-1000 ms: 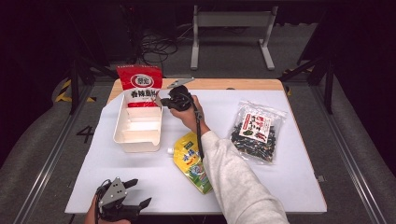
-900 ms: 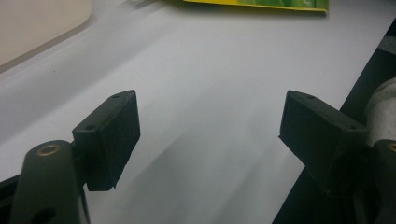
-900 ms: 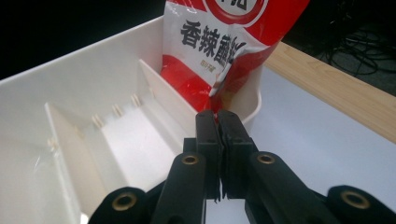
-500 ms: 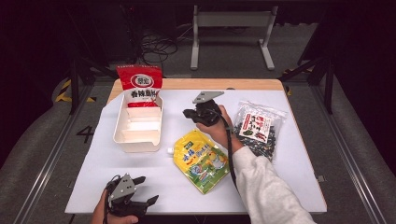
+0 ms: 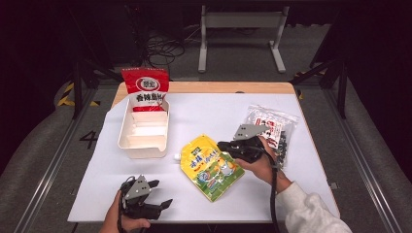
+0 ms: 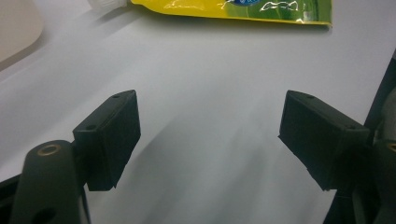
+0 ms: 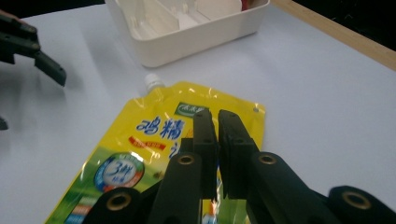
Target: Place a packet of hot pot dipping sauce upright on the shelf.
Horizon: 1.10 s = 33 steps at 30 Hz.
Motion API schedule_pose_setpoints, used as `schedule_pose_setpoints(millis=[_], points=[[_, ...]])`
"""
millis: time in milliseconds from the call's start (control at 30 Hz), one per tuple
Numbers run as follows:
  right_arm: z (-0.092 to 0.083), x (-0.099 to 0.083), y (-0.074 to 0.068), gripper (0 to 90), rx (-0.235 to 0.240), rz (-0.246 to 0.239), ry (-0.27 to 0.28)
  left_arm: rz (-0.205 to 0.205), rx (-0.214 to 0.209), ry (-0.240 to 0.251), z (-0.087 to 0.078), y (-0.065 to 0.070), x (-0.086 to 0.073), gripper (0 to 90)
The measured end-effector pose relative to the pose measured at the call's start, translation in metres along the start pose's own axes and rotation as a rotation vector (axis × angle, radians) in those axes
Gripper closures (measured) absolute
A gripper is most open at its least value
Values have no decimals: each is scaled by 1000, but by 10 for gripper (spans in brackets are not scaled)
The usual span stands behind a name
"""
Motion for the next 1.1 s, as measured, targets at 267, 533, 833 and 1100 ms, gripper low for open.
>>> schedule_pose_setpoints(millis=[267, 533, 833, 1100], points=[[-28, -40, -18, 855, -23, -21, -77, 14, -33, -11, 13, 0, 11, 206], [-23, -73, -31, 856, -30, -15, -174, -5, -55, -19, 28, -9, 24, 196], [-19, -91, -30, 846, -53, -1, -225, -1, -54, -38, 38, -10, 31, 189], [-19, -95, -26, 837, -22, 40, -219, 0, -56, -67, 45, -7, 34, 173]])
Point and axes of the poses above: each handheld gripper's, and its own axes: z roughly forward along the jaws, x roughly out of its top, y roughly to its right, the point moved 5 cm from there along z, roughly forward along the jaws, and after that the axes turned 1 degree about x, right-handed, at the moved point
